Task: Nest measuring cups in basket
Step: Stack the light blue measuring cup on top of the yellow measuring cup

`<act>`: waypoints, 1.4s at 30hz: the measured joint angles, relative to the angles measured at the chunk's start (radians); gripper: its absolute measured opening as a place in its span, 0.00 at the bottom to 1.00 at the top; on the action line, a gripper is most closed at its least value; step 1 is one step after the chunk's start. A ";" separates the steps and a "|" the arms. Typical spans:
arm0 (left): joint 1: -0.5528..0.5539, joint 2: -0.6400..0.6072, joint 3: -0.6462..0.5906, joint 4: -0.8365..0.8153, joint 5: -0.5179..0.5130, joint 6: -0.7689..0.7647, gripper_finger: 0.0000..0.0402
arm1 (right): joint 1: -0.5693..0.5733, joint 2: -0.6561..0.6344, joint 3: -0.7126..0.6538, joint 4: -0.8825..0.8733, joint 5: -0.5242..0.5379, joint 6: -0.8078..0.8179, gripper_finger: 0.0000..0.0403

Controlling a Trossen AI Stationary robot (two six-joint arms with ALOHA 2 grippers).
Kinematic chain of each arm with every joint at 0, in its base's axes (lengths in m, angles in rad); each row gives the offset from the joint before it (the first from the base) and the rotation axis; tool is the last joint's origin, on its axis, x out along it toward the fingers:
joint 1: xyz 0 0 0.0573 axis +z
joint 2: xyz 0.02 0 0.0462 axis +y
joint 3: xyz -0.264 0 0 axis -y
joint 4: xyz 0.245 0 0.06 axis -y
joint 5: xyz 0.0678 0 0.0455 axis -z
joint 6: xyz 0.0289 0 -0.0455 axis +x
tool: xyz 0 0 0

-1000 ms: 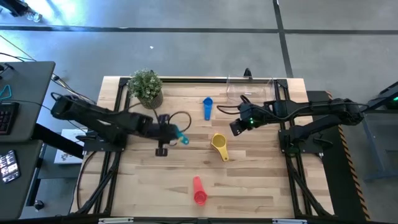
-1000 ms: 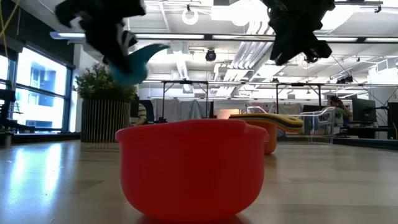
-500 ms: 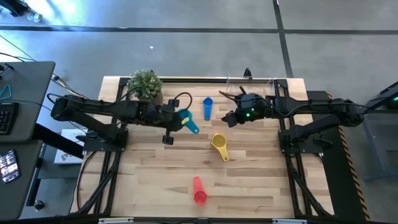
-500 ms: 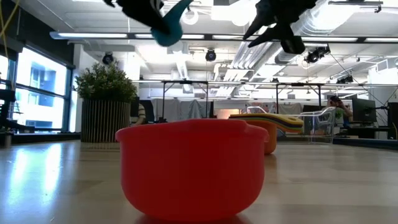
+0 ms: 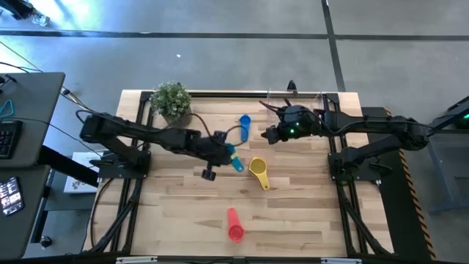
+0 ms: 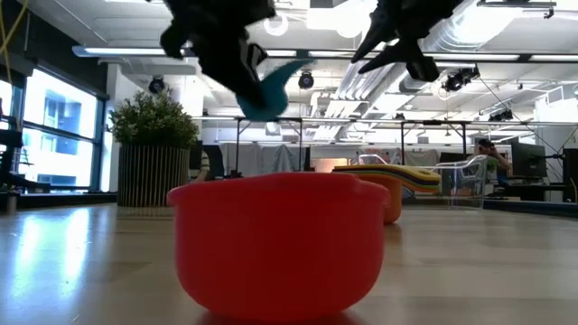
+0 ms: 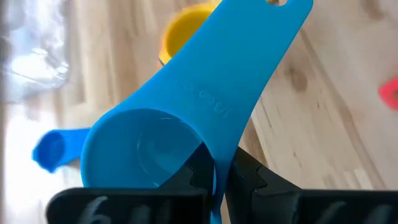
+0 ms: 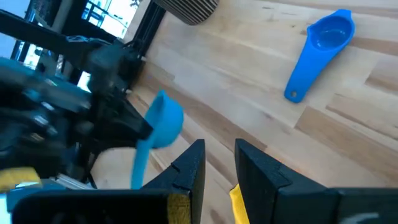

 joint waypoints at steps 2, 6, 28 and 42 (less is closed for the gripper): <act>-0.005 0.036 0.000 -0.003 0.000 0.005 0.03 | -0.007 0.000 0.000 -0.001 0.000 -0.003 0.20; -0.017 0.093 0.000 0.018 0.017 0.009 0.03 | -0.020 0.000 0.000 -0.007 0.001 -0.004 0.20; 0.011 0.328 0.287 0.140 0.041 0.182 0.03 | -0.092 0.000 0.000 0.012 0.196 -0.056 0.20; 0.022 0.430 0.425 0.035 0.152 0.183 0.03 | -0.110 0.000 0.000 -0.020 0.173 -0.082 0.20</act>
